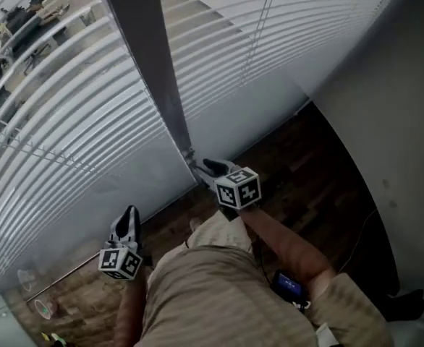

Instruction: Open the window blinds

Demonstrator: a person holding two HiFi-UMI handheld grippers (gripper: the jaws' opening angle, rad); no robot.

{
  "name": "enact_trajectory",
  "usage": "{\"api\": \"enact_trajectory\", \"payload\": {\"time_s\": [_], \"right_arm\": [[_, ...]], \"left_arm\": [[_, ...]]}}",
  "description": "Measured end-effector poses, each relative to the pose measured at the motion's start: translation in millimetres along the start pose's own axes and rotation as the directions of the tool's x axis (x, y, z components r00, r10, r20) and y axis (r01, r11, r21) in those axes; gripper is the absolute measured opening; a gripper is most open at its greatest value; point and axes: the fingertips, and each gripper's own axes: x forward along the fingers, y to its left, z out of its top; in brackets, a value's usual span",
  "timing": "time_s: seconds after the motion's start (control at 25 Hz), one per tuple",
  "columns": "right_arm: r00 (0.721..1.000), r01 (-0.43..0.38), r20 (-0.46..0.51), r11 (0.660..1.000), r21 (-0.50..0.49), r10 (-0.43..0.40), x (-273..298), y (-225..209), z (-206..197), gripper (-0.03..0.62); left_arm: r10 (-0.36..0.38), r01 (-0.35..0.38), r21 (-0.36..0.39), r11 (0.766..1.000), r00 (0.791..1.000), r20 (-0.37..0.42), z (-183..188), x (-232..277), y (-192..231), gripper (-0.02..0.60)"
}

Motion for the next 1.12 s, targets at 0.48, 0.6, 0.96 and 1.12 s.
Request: {"api": "enact_trajectory", "payload": {"time_s": [0.48,0.6,0.96,1.12], "right_arm": [[0.977,-0.117,-0.195,0.979,-0.166,0.084,-42,-30,18,0.140],[0.975,-0.151,-0.190,0.974,-0.167,0.118,-44,-43,23,0.140],[0.965,-0.190,-0.215,0.963,-0.193,0.147,-93,-52,77,0.138],[0.962,-0.210,-0.214,0.962,-0.175,0.171,-100,-57,63,0.140]], "left_arm": [[0.008,-0.006,0.075,0.997,1.000,-0.022,8,13,-75,0.012],[0.067,-0.067,0.036,0.997,0.998,-0.009,-5,22,-79,0.012],[0.134,-0.131,-0.061,0.989,0.990,0.041,22,36,-138,0.012],[0.162,-0.158,-0.078,0.984,0.985,0.057,1,34,-146,0.012]]}}
